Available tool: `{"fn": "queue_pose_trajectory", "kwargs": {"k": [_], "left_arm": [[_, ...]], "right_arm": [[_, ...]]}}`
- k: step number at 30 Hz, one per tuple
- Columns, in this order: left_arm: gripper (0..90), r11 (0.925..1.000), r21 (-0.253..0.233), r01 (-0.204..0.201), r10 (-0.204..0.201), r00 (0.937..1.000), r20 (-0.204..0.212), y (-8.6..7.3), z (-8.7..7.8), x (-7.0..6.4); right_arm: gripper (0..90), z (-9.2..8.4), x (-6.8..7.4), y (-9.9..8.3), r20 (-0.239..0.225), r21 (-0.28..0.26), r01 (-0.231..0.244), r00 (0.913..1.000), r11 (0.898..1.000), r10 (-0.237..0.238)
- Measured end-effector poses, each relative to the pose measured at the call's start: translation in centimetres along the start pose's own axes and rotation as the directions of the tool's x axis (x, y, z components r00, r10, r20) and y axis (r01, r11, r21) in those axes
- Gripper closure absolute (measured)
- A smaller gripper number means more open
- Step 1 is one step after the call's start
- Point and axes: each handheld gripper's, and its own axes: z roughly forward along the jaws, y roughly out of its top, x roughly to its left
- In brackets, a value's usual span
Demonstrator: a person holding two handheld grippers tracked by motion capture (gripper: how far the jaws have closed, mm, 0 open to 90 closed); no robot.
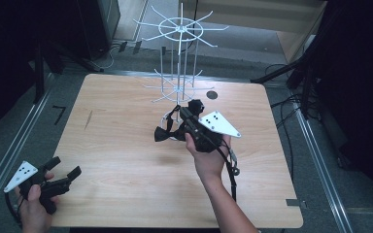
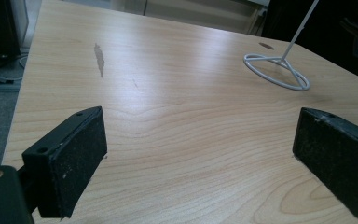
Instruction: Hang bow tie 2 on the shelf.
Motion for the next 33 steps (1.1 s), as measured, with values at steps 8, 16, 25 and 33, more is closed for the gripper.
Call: {"fn": "queue_pose_trajectory", "kwargs": {"k": [8, 16, 25, 33], "left_arm": [[3.7, 1.0, -0.002, 0.003, -0.003, 1.0, 0.004, 0.0, 0.0, 0.1], [3.7, 1.0, -0.002, 0.003, -0.003, 1.0, 0.002, 0.0, 0.0, 0.0], [3.7, 1.0, -0.002, 0.001, -0.001, 1.0, 0.001, 0.0, 0.0, 0.0], [3.7, 1.0, -0.001, 0.001, -0.001, 1.0, 0.002, 0.0, 0.0, 0.0]], "right_arm": [[89.6, 0.9, -0.4, 0.0, 0.014, 0.013, 0.002, 0.9999, 1.0, -0.002], [89.6, 1.7, -0.9, -0.2, 0.026, 0.021, -0.018, 0.9995, 1.0, 0.017], [89.5, 2.4, -1.6, -0.6, 0.04, 0.039, -0.026, 0.9989, 0.999, 0.025], [89.3, 2.8, -1.6, -1.2, 0.047, 0.061, -0.026, 0.9987, 0.998, 0.023]]}}
